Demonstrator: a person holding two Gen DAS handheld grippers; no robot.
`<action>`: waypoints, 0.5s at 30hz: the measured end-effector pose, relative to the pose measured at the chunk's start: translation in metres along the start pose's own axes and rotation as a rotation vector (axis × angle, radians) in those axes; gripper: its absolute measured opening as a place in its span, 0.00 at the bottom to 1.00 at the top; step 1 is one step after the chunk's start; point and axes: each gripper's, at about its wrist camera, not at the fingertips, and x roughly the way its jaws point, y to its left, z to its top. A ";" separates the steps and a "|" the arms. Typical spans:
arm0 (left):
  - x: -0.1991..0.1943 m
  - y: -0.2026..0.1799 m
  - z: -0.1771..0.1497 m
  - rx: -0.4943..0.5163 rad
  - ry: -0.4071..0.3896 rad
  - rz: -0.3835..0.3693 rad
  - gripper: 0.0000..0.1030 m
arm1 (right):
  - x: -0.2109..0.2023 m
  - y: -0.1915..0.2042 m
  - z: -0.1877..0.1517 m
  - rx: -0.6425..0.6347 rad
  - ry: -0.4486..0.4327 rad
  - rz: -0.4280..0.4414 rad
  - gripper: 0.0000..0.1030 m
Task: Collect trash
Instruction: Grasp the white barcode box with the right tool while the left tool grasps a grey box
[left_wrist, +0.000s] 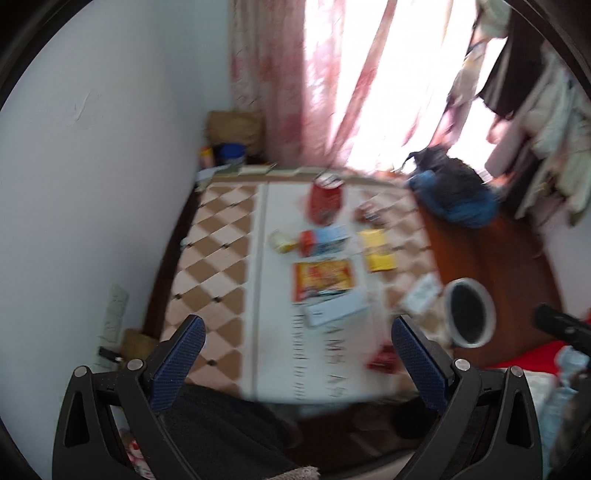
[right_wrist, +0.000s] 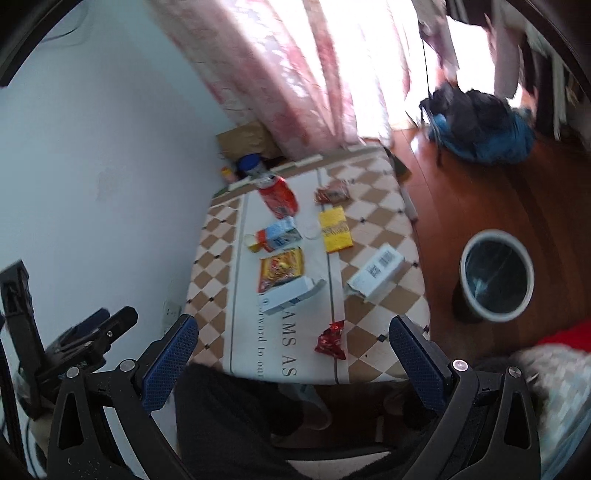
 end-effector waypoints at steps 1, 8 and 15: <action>0.022 0.003 -0.002 0.002 0.029 0.032 1.00 | 0.018 -0.014 0.000 0.038 0.012 -0.009 1.00; 0.143 -0.007 -0.012 0.116 0.180 0.134 1.00 | 0.145 -0.086 0.007 0.223 0.162 -0.113 0.95; 0.224 -0.057 -0.009 0.431 0.300 0.090 0.97 | 0.238 -0.127 0.022 0.347 0.249 -0.166 0.84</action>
